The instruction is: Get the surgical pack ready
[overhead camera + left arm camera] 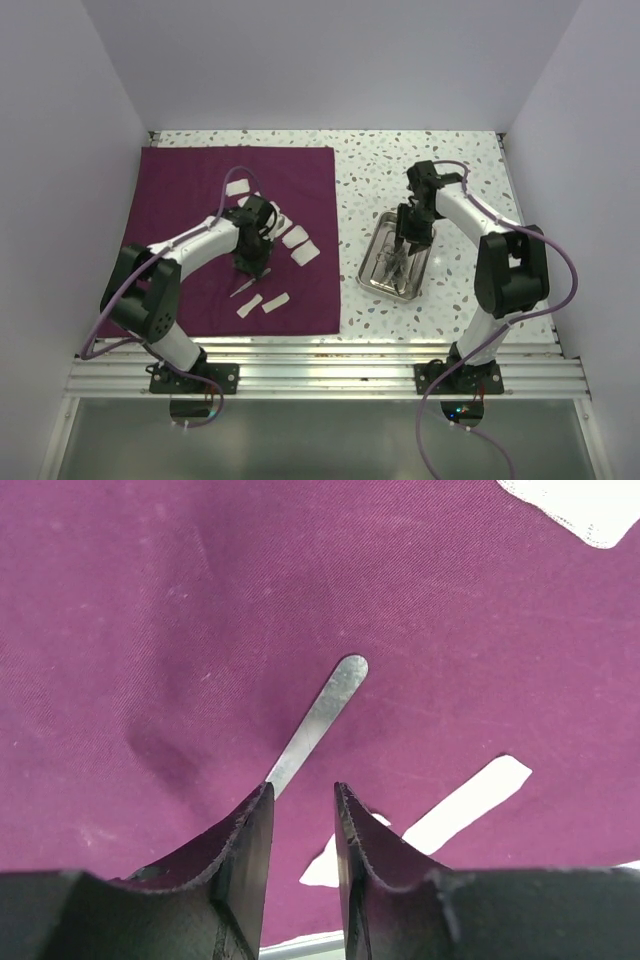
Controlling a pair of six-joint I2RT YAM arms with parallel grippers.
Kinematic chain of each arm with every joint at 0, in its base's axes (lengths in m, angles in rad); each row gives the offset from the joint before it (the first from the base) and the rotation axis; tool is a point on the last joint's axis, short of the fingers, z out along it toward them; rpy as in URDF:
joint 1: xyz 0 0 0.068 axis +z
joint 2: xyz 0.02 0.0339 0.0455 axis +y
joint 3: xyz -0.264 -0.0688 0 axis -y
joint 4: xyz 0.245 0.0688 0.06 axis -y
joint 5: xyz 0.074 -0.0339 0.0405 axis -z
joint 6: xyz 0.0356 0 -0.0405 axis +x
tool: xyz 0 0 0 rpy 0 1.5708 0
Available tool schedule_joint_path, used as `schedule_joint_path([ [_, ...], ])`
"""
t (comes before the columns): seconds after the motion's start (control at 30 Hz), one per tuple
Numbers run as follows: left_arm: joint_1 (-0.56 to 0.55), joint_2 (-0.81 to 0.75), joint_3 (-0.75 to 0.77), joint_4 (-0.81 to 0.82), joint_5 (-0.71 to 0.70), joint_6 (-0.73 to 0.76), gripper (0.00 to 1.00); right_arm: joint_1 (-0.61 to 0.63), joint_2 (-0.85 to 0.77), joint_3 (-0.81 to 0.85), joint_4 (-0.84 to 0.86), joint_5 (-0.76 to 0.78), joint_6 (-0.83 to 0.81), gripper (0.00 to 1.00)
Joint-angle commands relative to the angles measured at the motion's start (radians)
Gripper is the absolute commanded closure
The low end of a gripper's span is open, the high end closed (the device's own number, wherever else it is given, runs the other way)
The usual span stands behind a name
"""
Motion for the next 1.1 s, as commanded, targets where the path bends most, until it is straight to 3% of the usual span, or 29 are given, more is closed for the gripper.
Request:
schedule_joint_path([
  [0.0, -0.012, 0.018, -0.004, 0.053, -0.027, 0.035, 0.65, 0.001, -0.003, 0.013, -0.001, -0.005, -0.035, 0.56],
  [0.63, -0.015, 0.156, 0.014, 0.078, -0.007, 0.055, 0.64, 0.003, -0.069, -0.031, 0.031, -0.08, -0.05, 0.54],
  [0.77, -0.017, 0.153, 0.005, 0.078, -0.004, 0.054, 0.81, 0.001, -0.076, -0.027, 0.036, -0.091, -0.047, 0.54],
  [0.97, -0.015, 0.132, 0.034, 0.032, -0.039, 0.052, 0.92, 0.006, -0.086, -0.011, 0.036, -0.105, -0.044, 0.54],
  [1.07, -0.015, 0.107, 0.074, -0.002, -0.054, 0.047, 0.93, 0.01, -0.092, 0.001, 0.028, -0.109, -0.042, 0.54],
])
